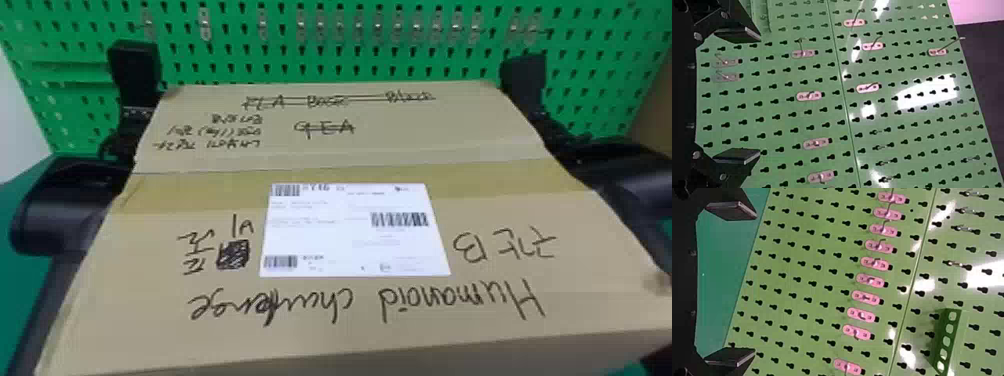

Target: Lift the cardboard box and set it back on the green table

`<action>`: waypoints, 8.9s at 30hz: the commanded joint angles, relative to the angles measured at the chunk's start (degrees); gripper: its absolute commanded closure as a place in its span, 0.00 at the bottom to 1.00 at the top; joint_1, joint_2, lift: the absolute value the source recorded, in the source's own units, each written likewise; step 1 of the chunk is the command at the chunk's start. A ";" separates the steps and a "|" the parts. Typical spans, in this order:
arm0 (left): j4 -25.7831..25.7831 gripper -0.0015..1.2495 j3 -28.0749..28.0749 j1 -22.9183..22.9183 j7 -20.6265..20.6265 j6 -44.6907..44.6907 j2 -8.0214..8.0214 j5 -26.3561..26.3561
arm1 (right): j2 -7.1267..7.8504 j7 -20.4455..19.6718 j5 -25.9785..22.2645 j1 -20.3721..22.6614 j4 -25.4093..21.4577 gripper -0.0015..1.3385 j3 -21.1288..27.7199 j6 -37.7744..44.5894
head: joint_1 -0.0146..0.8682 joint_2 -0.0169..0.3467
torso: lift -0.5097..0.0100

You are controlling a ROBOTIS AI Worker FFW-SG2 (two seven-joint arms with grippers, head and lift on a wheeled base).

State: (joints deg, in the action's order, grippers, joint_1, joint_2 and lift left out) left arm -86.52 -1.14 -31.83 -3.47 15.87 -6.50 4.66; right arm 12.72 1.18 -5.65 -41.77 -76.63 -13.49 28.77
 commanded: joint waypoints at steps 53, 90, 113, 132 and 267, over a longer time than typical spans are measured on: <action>0.21 0.20 0.87 5.46 -0.66 0.57 1.49 -0.17 | -0.77 0.05 0.37 5.38 0.34 0.06 0.13 0.23 | 0.66 0.19 | 0.63; -0.84 0.20 0.17 6.16 -0.39 1.97 -2.11 0.09 | 3.36 0.05 1.08 7.75 -1.42 0.07 3.03 0.85 | 0.66 0.19 | 0.63; -2.51 0.20 1.49 7.13 -0.04 3.03 -3.78 1.15 | 7.14 0.05 2.40 9.16 -4.23 0.07 4.79 2.78 | 0.66 0.19 | 0.63; -5.15 0.20 5.18 9.50 0.93 4.26 -5.01 2.02 | 10.39 0.05 4.15 11.62 -7.57 0.07 8.66 5.07 | 0.66 0.19 | 0.63; 0.21 0.20 9.14 11.44 1.19 -0.93 -2.90 3.69 | 8.11 -0.04 8.64 15.05 -2.21 0.07 13.40 0.15 | 0.66 0.19 | 0.63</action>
State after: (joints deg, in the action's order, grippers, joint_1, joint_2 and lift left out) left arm -86.42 8.19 -20.30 -2.31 14.94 -9.41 8.34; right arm 20.99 1.14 2.98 -26.72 -79.13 0.27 28.91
